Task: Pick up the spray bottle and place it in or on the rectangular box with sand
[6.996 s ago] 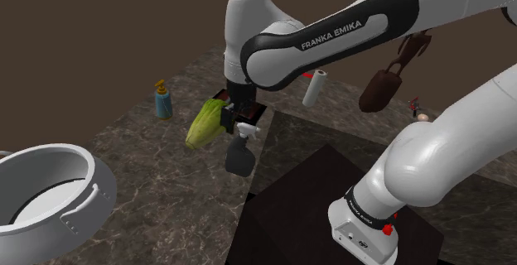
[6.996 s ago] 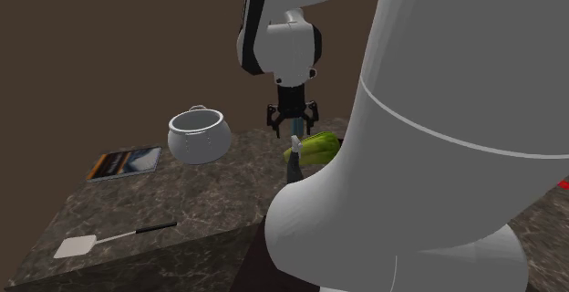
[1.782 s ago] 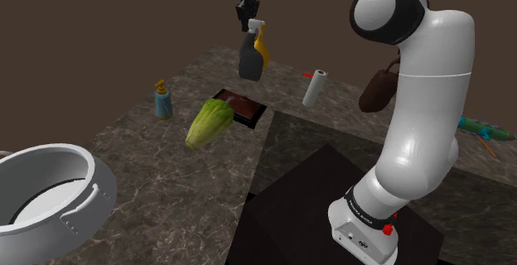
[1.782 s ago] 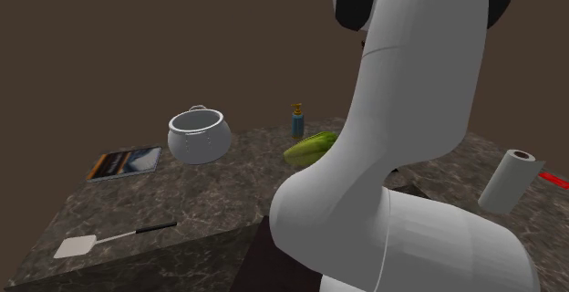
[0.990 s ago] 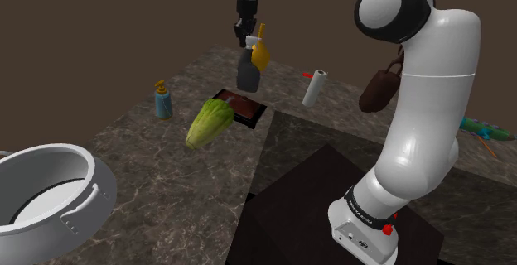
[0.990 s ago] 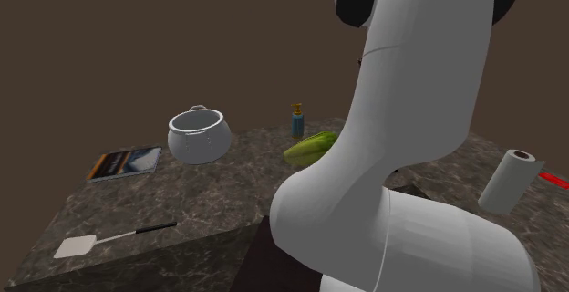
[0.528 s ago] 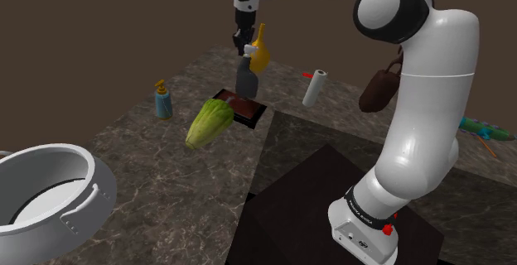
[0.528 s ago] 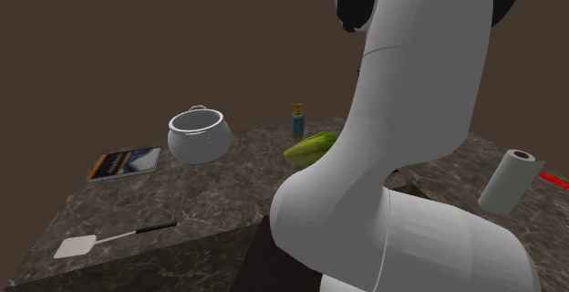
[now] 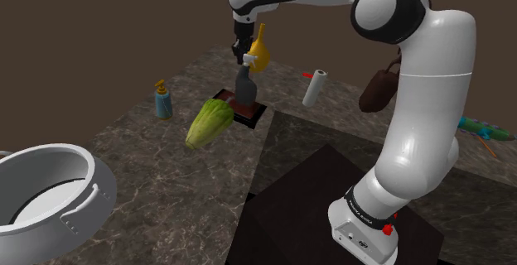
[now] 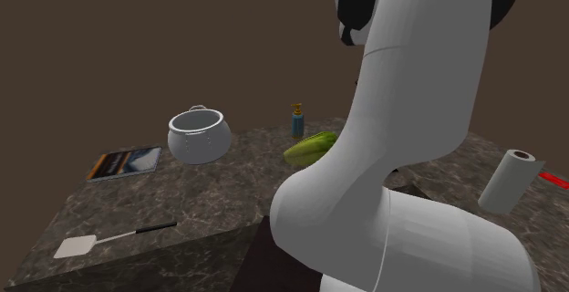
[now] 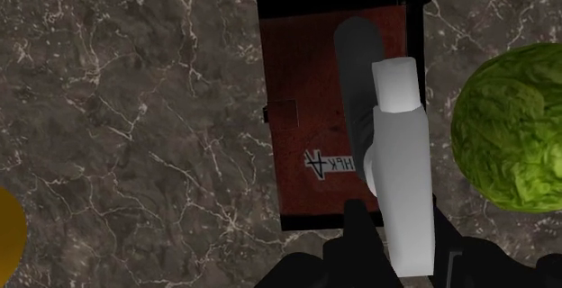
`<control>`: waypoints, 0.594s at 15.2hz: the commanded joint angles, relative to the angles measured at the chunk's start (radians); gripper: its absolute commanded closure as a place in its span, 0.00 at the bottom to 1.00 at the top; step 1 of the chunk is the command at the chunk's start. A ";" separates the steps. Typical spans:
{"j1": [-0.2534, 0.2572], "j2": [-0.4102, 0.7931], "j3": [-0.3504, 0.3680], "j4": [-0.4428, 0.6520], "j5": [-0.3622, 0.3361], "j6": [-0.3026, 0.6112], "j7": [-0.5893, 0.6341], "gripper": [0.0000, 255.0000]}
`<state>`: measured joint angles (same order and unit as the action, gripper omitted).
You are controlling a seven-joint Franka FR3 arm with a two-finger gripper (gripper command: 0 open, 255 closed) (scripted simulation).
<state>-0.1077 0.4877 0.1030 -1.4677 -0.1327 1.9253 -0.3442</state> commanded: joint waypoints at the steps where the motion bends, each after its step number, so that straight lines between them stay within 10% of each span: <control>1: 0.000 0.001 0.000 -0.004 0.000 0.006 0.001 1.00; 6: 0.000 0.001 0.000 -0.004 0.000 0.006 0.001 1.00; 7: 0.000 0.001 0.000 -0.004 0.000 0.006 0.001 0.00; 9: 0.000 0.001 0.000 -0.004 0.000 0.006 0.001 0.00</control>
<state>-0.1074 0.4890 0.1030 -1.4716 -0.1331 1.9311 -0.3430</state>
